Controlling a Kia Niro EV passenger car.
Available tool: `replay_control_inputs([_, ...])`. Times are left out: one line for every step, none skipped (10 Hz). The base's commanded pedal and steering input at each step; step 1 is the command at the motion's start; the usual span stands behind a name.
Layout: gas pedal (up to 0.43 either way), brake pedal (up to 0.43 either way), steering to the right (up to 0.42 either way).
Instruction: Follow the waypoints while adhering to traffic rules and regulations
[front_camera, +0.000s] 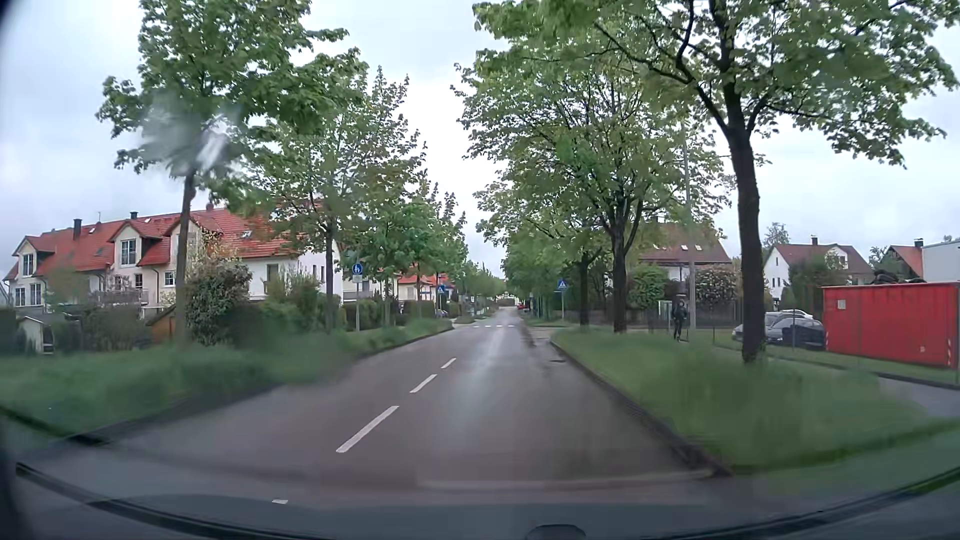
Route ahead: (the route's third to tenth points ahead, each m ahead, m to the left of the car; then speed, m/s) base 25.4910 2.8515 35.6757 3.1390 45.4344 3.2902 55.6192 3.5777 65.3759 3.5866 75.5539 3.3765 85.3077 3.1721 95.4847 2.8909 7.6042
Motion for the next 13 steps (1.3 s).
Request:
replay_control_inputs([0.059, 0.0, 0.001])
replay_control_inputs([0.059, 0.0, 0.001])
replay_control_inputs([0.059, 0.0, 0.0])
replay_control_inputs([0.059, 0.0, 0.0])
replay_control_inputs([0.059, 0.0, 0.0])
replay_control_inputs([0.059, 0.0, 0.0])
replay_control_inputs([0.059, 0.0, 0.0])
replay_control_inputs([0.059, 0.0, 0.001])
replay_control_inputs([0.059, 0.0, 0.001])
replay_control_inputs([0.059, 0.0, 0.001])
replay_control_inputs([0.047, 0.0, 0.001])
replay_control_inputs([0.047, 0.0, 0.001])
replay_control_inputs([0.047, 0.0, 0.0])
